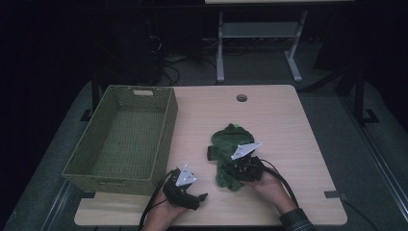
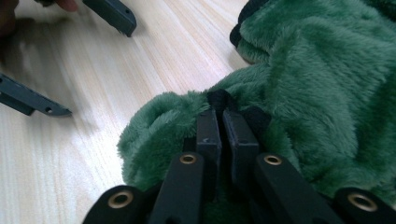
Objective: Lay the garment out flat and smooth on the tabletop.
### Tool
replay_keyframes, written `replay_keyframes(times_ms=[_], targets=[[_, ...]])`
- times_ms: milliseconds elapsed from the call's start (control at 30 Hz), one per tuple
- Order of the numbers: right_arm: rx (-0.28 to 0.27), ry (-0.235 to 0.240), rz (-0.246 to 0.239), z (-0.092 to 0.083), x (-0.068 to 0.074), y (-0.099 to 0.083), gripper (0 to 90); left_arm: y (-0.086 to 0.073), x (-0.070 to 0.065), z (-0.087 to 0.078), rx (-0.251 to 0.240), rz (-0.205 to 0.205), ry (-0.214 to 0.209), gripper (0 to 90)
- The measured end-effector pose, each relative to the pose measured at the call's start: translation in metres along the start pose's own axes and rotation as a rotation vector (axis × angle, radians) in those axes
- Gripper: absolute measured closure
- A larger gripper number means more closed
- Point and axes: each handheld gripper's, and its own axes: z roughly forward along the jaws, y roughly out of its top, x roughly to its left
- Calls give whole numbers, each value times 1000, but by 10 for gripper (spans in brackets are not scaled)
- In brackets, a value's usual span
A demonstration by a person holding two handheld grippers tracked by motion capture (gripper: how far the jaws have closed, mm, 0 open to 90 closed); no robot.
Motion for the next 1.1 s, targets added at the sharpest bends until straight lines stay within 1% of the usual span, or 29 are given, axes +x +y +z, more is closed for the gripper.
replay_keyframes(times_ms=[33,100,133,167,300,333,400,467,567,667,700,733,867,900,1000,1033,1067,1100], targets=[[-8,6,-1,-2,-1,0,817,0,0,0,-1,-1,1,126],[-43,19,-1,-9,-4,2,735,1,0,0,1,-4,1,126],[-50,26,11,-14,-3,3,711,1,0,0,6,-5,1,126],[-62,18,5,-19,-3,5,690,2,0,1,7,-8,2,128],[-118,3,-2,-34,-5,10,642,5,0,2,16,-13,0,133],[-120,-1,8,-37,-5,11,631,6,1,1,11,-20,-6,133],[-143,-9,3,-44,-8,12,629,9,1,0,4,-24,-12,136],[-160,-17,11,-52,-11,12,625,13,2,-2,-8,-30,-19,139],[-175,-31,28,-59,-17,12,620,20,5,-3,-13,-36,-27,144],[-175,-50,38,-64,-23,10,602,26,8,-4,-23,-46,-35,149],[-178,-58,36,-65,-26,10,595,28,10,-4,-24,-40,-33,159],[-180,-64,37,-66,-28,10,590,30,11,-4,-26,-43,-36,159],[-182,-84,52,-70,-35,9,562,40,16,-3,-32,-39,-35,159],[-184,-89,57,-71,-36,8,550,42,17,-3,-30,-42,-36,159],[-183,-104,67,-72,-41,8,517,50,24,-3,-19,-30,-35,159],[-184,-111,70,-73,-44,8,505,52,24,-3,-19,-38,-37,159],[-185,-118,68,-73,-45,8,504,54,26,-3,-20,-36,-35,159],[-186,-117,78,-74,-46,7,501,57,27,-2,-21,-36,-35,159]])
